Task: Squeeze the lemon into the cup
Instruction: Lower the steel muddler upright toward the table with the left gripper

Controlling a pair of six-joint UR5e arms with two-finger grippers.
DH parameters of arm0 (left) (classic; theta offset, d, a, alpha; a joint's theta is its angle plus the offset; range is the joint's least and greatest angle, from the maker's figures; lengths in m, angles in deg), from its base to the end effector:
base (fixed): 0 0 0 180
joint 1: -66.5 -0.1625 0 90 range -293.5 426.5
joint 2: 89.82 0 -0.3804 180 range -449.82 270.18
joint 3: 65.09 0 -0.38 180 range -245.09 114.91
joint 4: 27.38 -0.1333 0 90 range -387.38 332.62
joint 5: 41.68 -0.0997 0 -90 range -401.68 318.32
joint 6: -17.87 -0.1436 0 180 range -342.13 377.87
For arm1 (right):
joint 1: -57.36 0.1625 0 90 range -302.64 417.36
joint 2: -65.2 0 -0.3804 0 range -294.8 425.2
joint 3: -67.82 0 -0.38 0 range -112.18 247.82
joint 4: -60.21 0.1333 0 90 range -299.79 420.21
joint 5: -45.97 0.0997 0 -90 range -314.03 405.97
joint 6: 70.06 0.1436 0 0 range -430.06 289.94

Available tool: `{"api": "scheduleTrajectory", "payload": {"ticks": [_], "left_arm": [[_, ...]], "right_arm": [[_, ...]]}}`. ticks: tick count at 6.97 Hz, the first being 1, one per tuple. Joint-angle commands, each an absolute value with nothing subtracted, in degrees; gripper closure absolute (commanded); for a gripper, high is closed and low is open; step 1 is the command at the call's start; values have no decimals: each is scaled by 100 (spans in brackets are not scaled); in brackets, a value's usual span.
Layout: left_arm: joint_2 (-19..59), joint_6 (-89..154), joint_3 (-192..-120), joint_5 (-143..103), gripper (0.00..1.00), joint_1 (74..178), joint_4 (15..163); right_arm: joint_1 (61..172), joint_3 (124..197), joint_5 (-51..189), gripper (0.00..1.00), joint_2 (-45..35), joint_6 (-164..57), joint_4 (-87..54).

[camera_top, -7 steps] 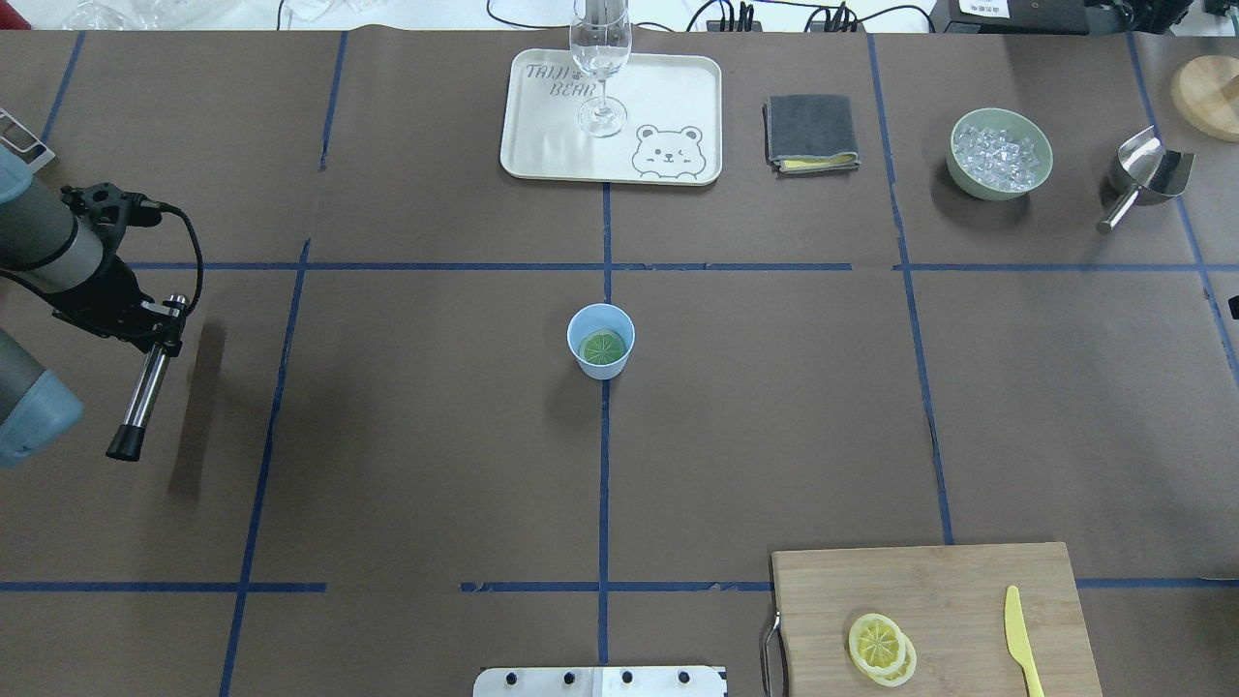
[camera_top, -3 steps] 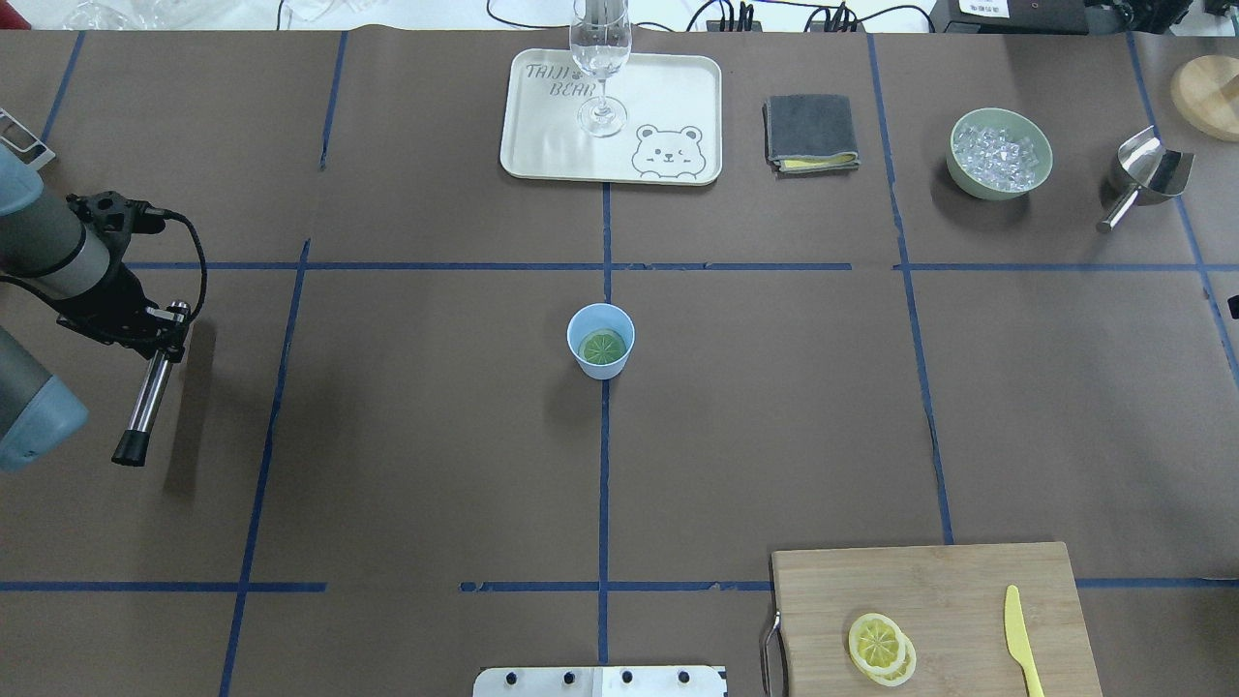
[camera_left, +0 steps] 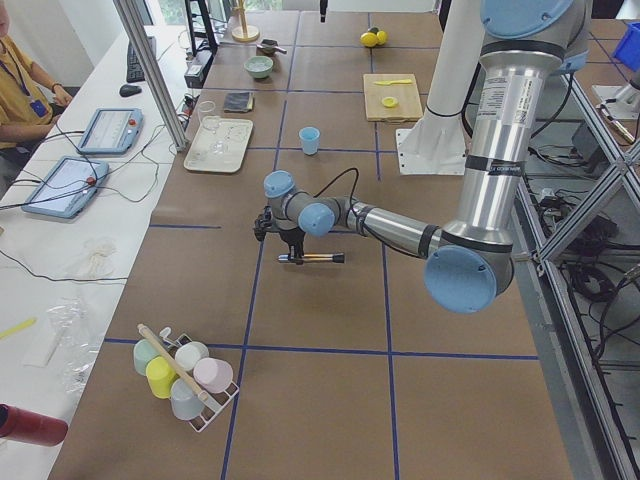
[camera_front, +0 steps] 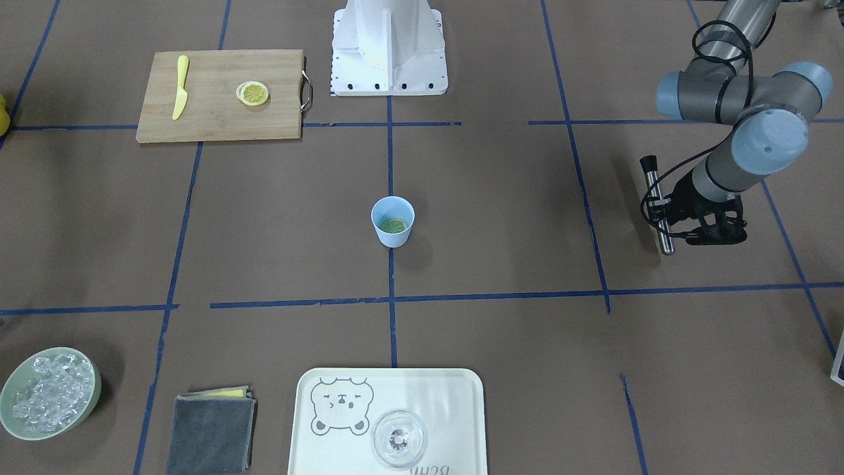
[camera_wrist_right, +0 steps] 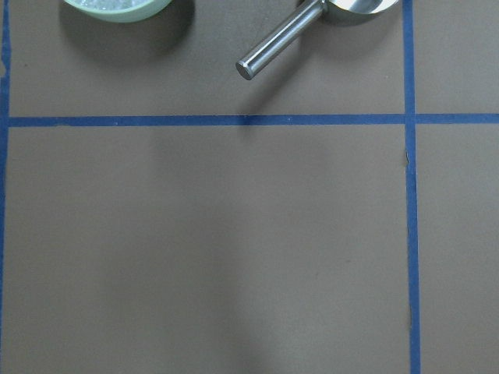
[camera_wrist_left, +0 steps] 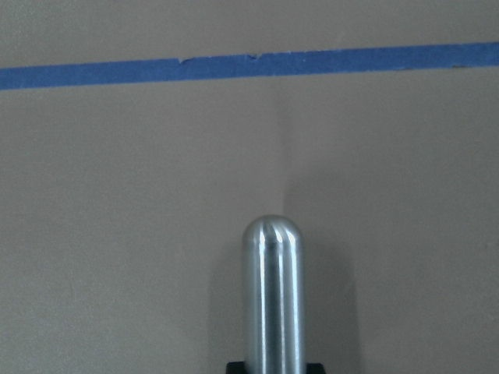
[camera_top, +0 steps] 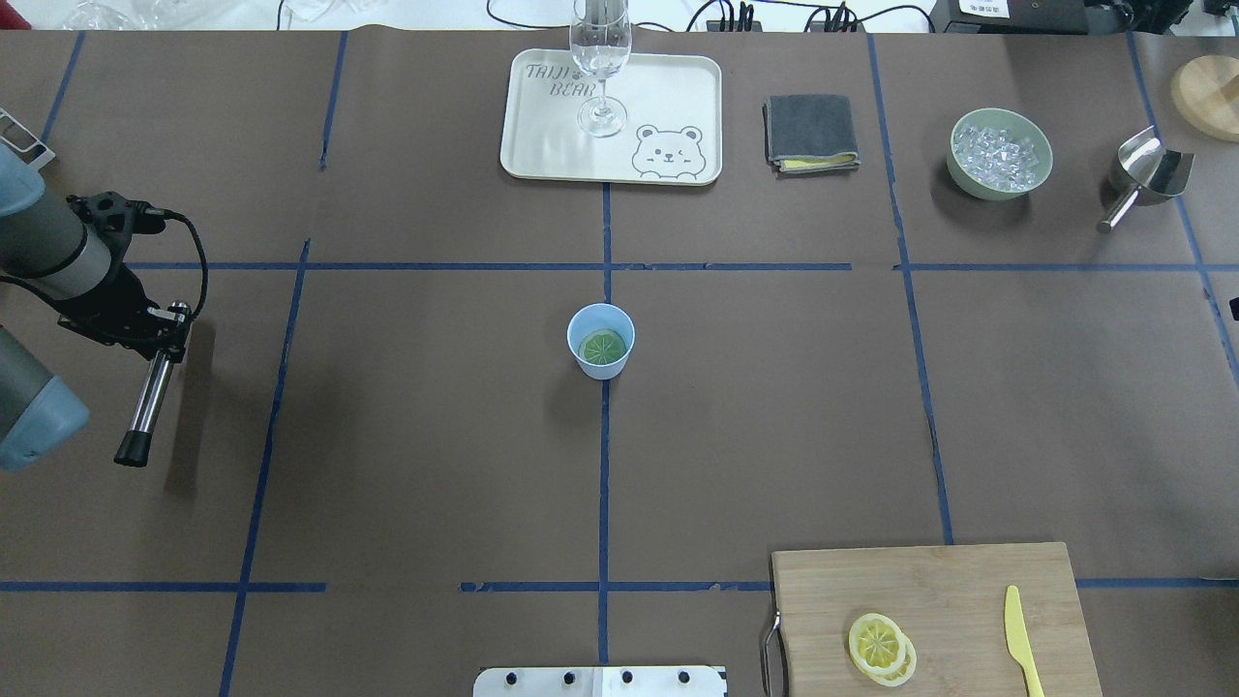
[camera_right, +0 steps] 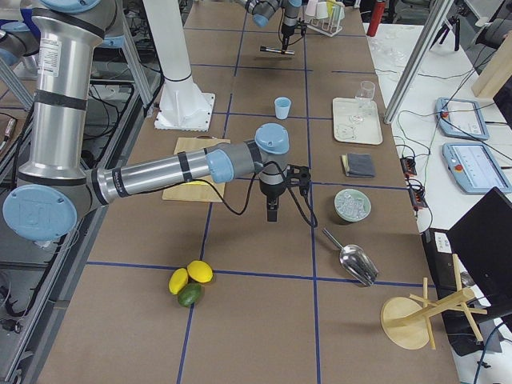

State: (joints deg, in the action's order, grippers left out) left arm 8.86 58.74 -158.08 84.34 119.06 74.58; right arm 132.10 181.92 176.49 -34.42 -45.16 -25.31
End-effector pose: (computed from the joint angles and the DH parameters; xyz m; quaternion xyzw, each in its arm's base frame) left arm 0.3062 -0.4802 0.5281 -0.0401 0.3576 0.0354 0.9323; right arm -0.0757 -0.4293 0.5134 0.0279 -0.3738 0.0209 0.9268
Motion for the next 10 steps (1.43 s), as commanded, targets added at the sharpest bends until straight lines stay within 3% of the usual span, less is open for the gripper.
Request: {"api": "scheduleTrajectory", "payload": {"ticks": [1,10], "left_arm": [[889,5865,-15799,8426,100,11897,7458],[1003,5777,-15606,8426,99,11880,7458]], "right_arm": [[13207,18190,17649,0,-3447,-4519,-2531],[13207,18182,17702,0,-3438,-4528,-2531]]}}
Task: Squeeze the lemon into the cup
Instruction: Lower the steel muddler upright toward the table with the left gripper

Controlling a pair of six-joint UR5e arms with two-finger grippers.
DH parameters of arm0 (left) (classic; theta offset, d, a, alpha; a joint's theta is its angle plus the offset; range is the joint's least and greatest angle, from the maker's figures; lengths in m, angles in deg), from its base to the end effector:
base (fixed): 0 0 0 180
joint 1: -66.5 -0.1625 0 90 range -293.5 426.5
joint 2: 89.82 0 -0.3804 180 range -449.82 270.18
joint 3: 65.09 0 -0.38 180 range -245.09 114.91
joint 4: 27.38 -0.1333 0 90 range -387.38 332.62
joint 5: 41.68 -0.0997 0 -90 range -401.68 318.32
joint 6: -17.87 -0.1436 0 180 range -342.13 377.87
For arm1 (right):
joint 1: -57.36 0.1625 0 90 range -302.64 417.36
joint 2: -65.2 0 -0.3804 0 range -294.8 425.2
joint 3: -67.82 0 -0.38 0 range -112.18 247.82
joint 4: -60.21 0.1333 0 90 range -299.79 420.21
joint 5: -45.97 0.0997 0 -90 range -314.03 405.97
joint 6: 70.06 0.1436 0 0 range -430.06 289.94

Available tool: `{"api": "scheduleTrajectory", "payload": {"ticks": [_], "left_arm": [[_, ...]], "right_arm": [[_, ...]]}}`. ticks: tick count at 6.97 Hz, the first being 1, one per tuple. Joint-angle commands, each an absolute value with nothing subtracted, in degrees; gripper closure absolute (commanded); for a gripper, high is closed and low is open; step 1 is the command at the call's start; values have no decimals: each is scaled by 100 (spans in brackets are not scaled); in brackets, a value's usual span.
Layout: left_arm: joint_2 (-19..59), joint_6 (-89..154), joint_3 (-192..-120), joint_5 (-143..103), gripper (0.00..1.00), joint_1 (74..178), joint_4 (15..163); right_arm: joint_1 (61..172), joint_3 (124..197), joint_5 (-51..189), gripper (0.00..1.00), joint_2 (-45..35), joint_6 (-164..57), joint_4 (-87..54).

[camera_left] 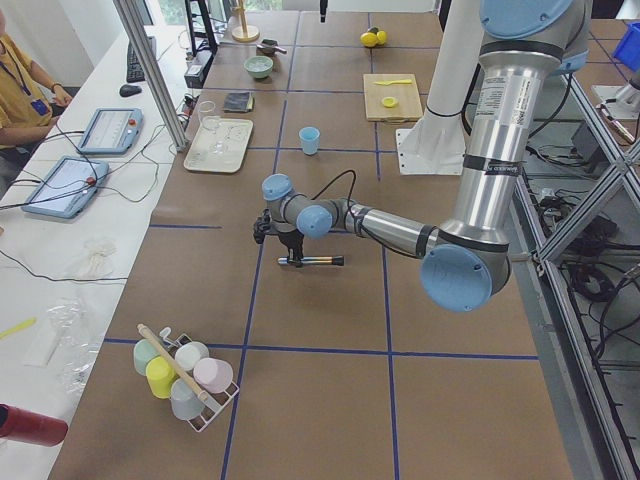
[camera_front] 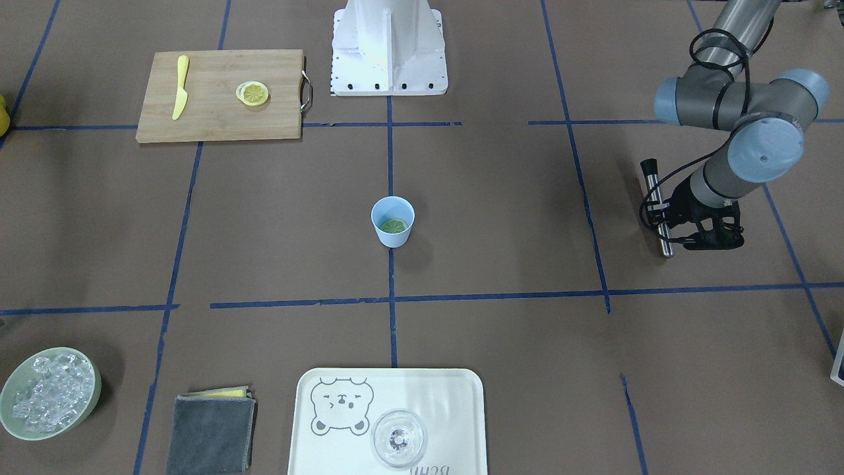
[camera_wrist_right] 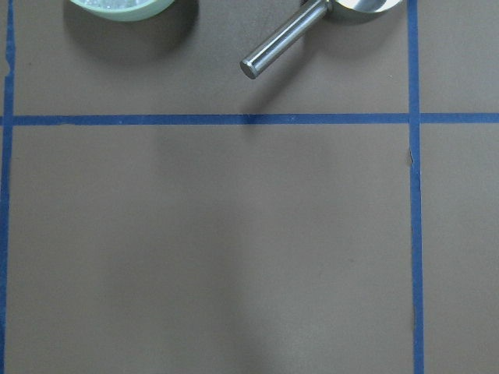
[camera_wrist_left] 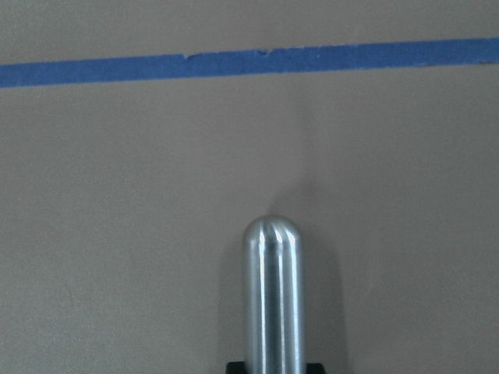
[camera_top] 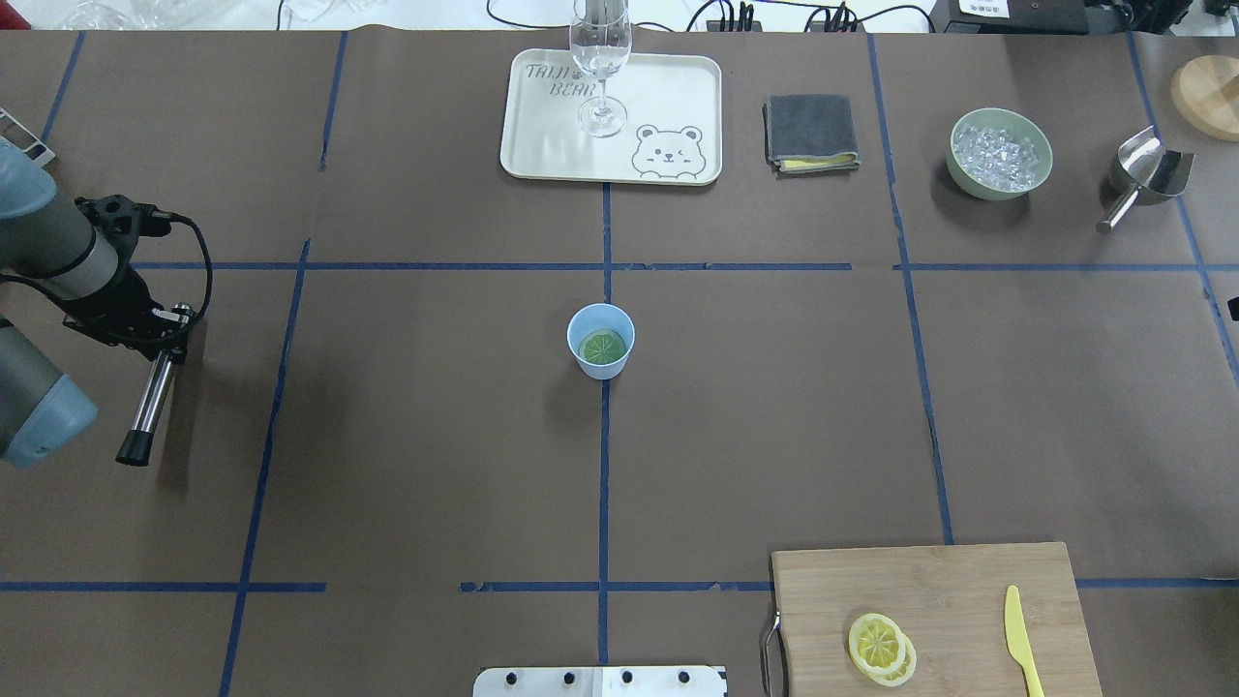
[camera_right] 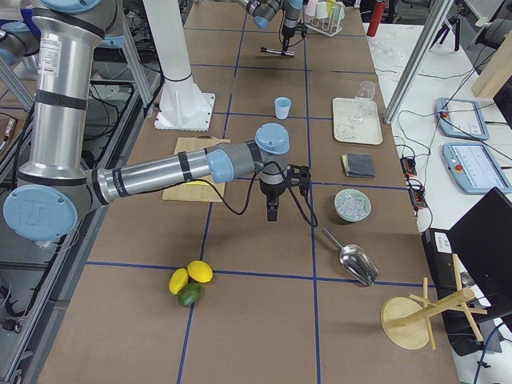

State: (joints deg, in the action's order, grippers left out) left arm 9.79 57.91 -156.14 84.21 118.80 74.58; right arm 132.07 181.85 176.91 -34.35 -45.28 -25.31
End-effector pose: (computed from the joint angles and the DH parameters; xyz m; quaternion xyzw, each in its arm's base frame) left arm 0.3120 -0.4840 0.5363 -0.0443 0.3523 0.0414 0.9339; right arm -0.0767 -0.4293 0.5128 0.0268 -0.3769 0.0190 0.9257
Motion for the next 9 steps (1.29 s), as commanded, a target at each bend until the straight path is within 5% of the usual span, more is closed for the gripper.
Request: {"api": "scheduleTrajectory", "payload": {"ticks": [1,3,5,6,9], "left_arm": [[1003,5786,-15632,8426,74,11880,7458],[1003,5777,-15615,8417,71,11880,7458],[1003,5803,-15623,8409,29,11880,7458],[1003,5847,-15623,8400,0,11880,7458],[985,5751,-16007,8409,0,11897,7449]], "right_arm": [[13207,18182,17702,0,-3438,-4528,-2540],[13207,18182,17702,0,-3438,-4528,-2540],[13207,18173,17702,0,-3438,-4528,-2540],[13207,18173,17702,0,-3438,-4528,-2540],[13207,18182,17702,0,-3421,-4528,-2540]]}}
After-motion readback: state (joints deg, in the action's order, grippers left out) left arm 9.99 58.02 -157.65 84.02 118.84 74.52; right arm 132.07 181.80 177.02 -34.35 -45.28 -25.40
